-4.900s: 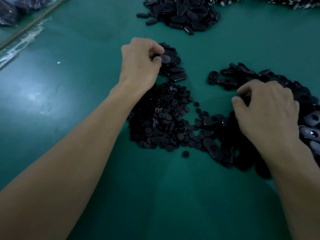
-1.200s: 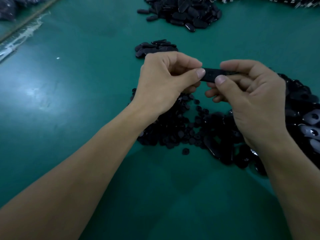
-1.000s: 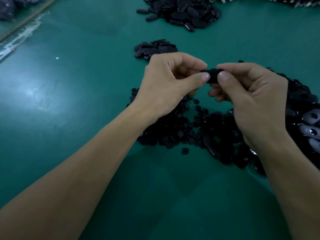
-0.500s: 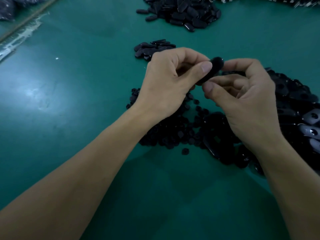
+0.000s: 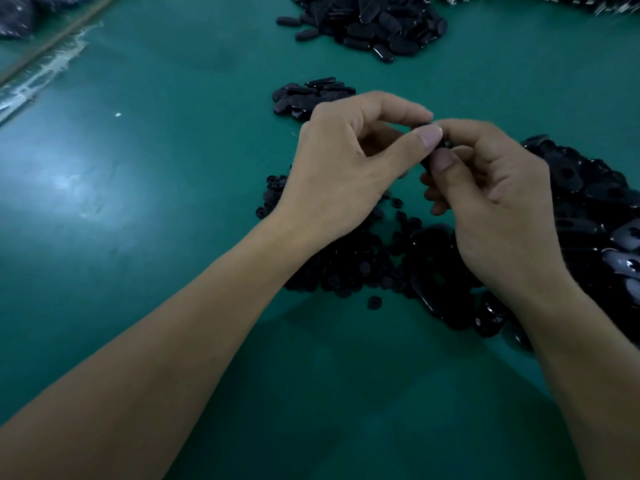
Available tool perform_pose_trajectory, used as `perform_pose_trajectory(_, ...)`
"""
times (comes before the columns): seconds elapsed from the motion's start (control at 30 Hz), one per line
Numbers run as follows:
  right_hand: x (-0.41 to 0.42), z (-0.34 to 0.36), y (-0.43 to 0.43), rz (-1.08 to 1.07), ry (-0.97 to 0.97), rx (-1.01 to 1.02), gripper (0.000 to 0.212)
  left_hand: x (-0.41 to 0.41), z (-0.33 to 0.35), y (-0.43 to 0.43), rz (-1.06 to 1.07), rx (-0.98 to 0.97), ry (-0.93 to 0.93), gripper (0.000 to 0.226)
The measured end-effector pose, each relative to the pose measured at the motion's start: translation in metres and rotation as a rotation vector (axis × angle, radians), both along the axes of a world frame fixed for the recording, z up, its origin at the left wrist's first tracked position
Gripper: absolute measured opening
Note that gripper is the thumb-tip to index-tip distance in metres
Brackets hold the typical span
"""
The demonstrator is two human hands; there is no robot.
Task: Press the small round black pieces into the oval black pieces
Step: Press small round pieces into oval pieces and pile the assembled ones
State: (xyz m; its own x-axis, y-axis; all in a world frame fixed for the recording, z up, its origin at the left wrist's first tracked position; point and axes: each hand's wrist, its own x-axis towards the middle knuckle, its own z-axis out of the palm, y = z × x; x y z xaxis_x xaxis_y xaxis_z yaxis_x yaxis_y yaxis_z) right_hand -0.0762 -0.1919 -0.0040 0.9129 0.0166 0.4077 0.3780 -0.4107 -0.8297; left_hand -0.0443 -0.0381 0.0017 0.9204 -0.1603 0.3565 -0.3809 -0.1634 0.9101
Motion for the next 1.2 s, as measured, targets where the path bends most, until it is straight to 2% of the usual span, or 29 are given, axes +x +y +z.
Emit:
perform_pose_trajectory(0.23,0.003,-0.003,-0.006,-0.184,0.009,0.03,0.012,0.002,-0.001,0.003,0.013,-0.046,0.075,0.003)
perform_pose_trajectory(0.33,0.002,-0.008,-0.009,-0.214,0.026,-0.196,0.02,0.005,-0.002,0.004,0.103,-0.063,0.071,0.005)
perform_pose_trajectory(0.47,-0.001,-0.013,-0.005,-0.075,0.097,-0.706,0.044,0.008,-0.003,0.006,0.188,-0.029,0.056,0.008)
perform_pose_trajectory(0.5,-0.001,-0.012,-0.005,-0.042,0.115,-0.769,0.047,0.008,-0.003,0.007,0.194,-0.021,0.052,0.008)
perform_pose_trajectory(0.77,-0.001,-0.01,-0.005,-0.05,0.145,-0.695,0.017,0.007,-0.004,0.005,0.177,-0.07,0.071,0.016)
perform_pose_trajectory(1.03,0.0,-0.013,-0.003,-0.075,0.053,-0.779,0.019,0.007,-0.006,0.003,0.168,-0.086,0.075,0.011)
perform_pose_trajectory(1.2,-0.001,-0.012,-0.001,-0.121,0.003,-0.605,0.013,0.006,-0.006,0.004,0.141,-0.097,0.094,0.013)
